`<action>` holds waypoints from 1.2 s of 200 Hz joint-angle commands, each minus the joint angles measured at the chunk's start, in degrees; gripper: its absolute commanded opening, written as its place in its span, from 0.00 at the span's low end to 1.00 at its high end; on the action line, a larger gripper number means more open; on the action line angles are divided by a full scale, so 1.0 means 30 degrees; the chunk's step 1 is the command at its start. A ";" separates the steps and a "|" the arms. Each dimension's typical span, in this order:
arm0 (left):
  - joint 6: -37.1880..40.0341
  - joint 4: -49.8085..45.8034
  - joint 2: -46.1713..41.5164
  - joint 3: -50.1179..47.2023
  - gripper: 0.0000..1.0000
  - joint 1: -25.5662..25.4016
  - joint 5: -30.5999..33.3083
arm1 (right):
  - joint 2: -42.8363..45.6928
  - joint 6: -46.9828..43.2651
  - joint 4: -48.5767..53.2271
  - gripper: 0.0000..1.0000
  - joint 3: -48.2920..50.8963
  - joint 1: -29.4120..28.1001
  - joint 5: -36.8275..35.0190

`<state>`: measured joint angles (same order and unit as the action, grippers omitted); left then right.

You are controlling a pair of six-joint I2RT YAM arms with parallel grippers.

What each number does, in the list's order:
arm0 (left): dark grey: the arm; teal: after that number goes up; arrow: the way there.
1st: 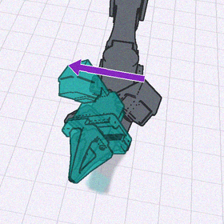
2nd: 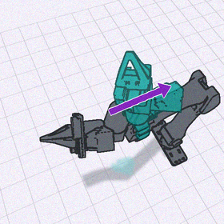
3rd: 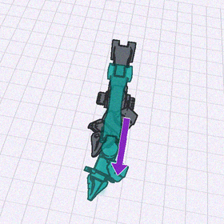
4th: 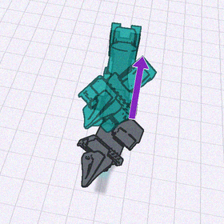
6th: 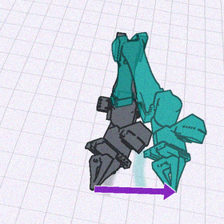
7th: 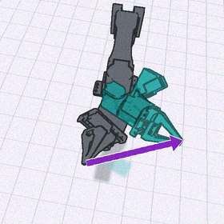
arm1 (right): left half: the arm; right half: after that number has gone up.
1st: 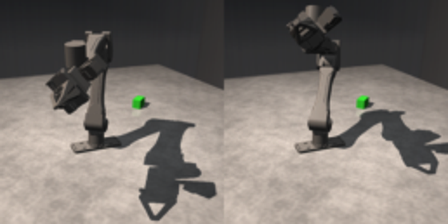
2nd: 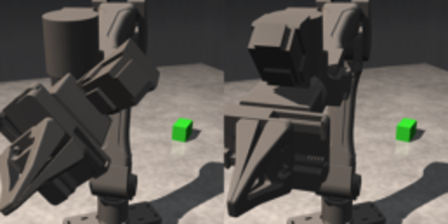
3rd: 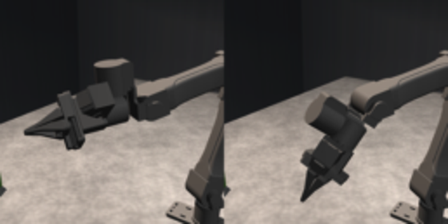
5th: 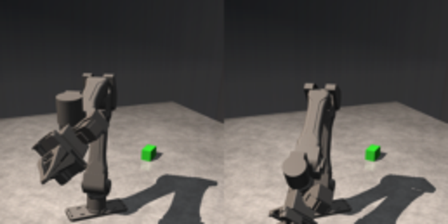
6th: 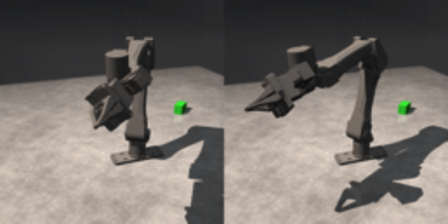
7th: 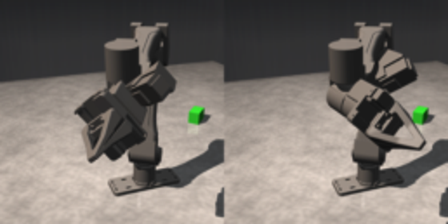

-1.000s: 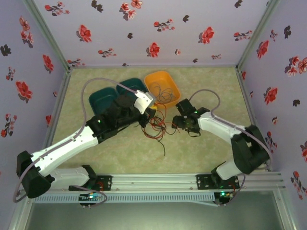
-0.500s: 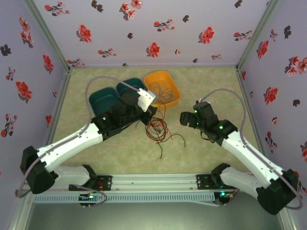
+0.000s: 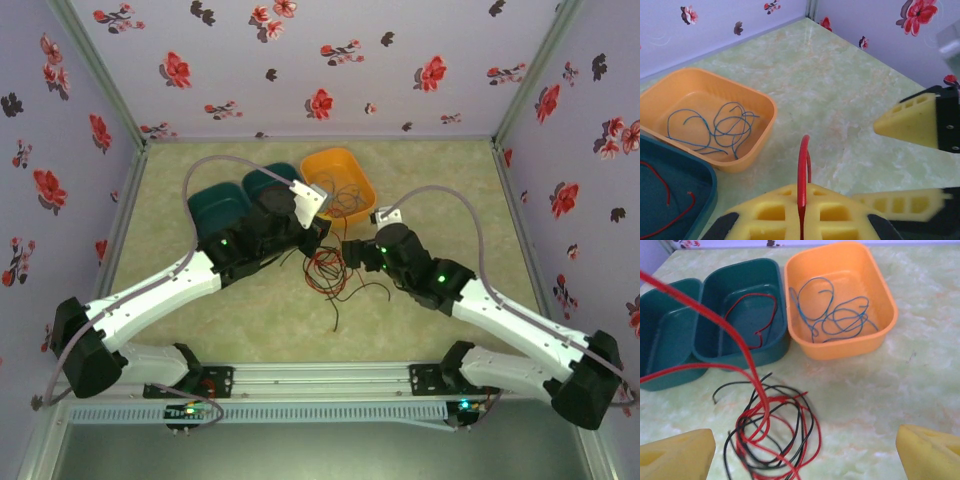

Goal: Untangle the cables

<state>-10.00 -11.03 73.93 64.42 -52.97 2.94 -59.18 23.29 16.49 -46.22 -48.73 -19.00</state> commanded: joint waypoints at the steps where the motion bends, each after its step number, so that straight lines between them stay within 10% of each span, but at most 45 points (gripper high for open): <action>1: -0.0414 0.0074 -0.0150 0.0617 0.00 0.0079 -0.0326 | -0.0888 -0.0895 -0.2565 0.94 -0.0497 -0.0146 -0.1678; 100: -0.0390 0.1217 -0.2164 -0.0315 0.00 0.0108 -0.1751 | -0.5457 0.0751 -0.3256 0.98 0.0368 0.0399 -0.6168; 240: -0.1023 0.3265 -0.2686 -0.0845 0.00 0.0630 0.0625 | -0.0316 0.1576 -0.1052 0.98 0.2451 0.1375 -0.1070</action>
<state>-10.70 -4.10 65.60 62.54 -51.94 0.64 -66.35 28.73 10.04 -39.66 -44.99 -26.74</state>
